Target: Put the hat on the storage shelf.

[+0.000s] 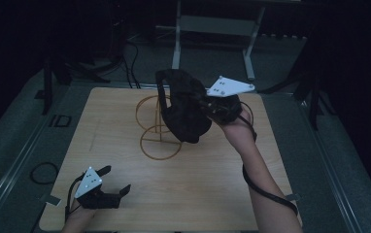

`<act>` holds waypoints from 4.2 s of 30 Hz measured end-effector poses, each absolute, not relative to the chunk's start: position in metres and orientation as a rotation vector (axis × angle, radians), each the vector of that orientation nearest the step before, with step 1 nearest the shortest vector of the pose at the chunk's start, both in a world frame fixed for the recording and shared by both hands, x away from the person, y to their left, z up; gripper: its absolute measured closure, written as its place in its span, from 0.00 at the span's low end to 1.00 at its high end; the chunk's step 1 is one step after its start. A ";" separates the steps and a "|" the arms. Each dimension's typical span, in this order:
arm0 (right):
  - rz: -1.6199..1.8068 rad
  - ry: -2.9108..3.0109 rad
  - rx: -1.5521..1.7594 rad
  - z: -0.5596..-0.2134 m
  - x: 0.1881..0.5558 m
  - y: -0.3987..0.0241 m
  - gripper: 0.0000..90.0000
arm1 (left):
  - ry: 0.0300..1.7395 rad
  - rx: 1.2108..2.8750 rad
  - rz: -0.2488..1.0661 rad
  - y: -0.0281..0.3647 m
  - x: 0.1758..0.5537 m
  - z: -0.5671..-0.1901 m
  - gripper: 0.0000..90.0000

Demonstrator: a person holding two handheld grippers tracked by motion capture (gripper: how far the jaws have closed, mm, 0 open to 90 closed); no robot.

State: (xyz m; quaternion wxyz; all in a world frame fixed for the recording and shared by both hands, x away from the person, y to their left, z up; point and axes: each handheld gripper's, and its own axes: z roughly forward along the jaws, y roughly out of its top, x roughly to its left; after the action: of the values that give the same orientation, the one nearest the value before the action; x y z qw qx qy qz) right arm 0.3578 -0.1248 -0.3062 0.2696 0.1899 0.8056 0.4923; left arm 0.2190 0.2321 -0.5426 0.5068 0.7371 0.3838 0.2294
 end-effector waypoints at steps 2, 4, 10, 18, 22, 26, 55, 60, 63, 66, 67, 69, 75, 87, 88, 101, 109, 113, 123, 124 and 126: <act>1.316 2.191 0.504 -0.310 0.360 -0.118 0.98 | 0.928 1.777 0.560 0.233 0.219 -0.544 0.03; 1.314 2.208 0.509 -0.313 0.362 -0.114 0.98 | 0.935 1.771 0.560 0.234 0.219 -0.545 0.02; 1.343 2.231 0.545 -0.324 0.367 -0.106 0.98 | 0.946 1.735 0.580 0.238 0.217 -0.543 0.02; 1.335 2.276 0.590 -0.337 0.380 -0.094 0.98 | 0.986 1.704 0.520 0.231 0.218 -0.555 0.03; 1.319 2.289 0.605 -0.342 0.384 -0.089 0.98 | 0.947 1.775 0.547 0.220 0.217 -0.557 0.02; 1.309 2.308 0.620 -0.348 0.390 -0.084 0.96 | 0.909 1.770 0.567 0.215 0.215 -0.552 0.02; 1.345 2.348 0.700 -0.354 0.397 -0.100 0.40 | 0.948 1.677 0.635 0.232 0.212 -0.548 0.02; 1.348 2.369 0.695 -0.361 0.393 -0.112 0.32 | 0.957 1.686 0.627 0.231 0.214 -0.549 0.02; 1.371 2.370 0.711 -0.365 0.392 -0.119 0.26 | 0.957 1.689 0.625 0.230 0.214 -0.550 0.02; 1.389 2.387 0.721 -0.370 0.391 -0.126 0.19 | 0.956 1.696 0.624 0.231 0.214 -0.550 0.02; 1.394 2.388 0.726 -0.371 0.391 -0.128 0.17 | 0.955 1.694 0.623 0.232 0.214 -0.550 0.02; 1.379 2.395 0.721 -0.375 0.391 -0.131 0.15 | 0.961 1.692 0.623 0.233 0.213 -0.550 0.03; 1.369 2.383 0.722 -0.384 0.388 -0.138 0.15 | 0.960 1.697 0.623 0.233 0.213 -0.551 0.03; 1.368 2.362 0.739 -0.408 0.380 -0.154 0.14 | 0.955 1.701 0.614 0.234 0.212 -0.552 0.02; 1.365 2.368 0.729 -0.410 0.379 -0.154 0.14 | 0.956 1.701 0.614 0.234 0.212 -0.552 0.02; 1.361 2.364 0.728 -0.442 0.360 -0.170 0.14 | 0.953 1.706 0.613 0.233 0.211 -0.552 0.02; 1.372 2.379 0.745 -0.470 0.347 -0.179 0.14 | 0.951 1.711 0.609 0.233 0.211 -0.552 0.02; 1.367 2.388 0.750 -0.479 0.345 -0.183 0.14 | 0.952 1.709 0.608 0.233 0.212 -0.552 0.02; 1.351 2.445 0.731 -0.502 0.338 -0.189 0.13 | 0.953 1.709 0.604 0.234 0.212 -0.553 0.02; 1.340 2.446 0.723 -0.504 0.337 -0.189 0.13 | 0.955 1.705 0.604 0.234 0.212 -0.553 0.02; 1.325 2.446 0.721 -0.507 0.335 -0.189 0.13 | 0.957 1.702 0.605 0.234 0.212 -0.552 0.02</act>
State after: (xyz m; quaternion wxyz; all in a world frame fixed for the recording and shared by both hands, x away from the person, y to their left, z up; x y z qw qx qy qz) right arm 0.3350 -0.1895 -0.5069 0.1335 0.2485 0.8436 0.4568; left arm 0.2119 0.2344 -0.5524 0.5217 0.7104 0.3993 0.2524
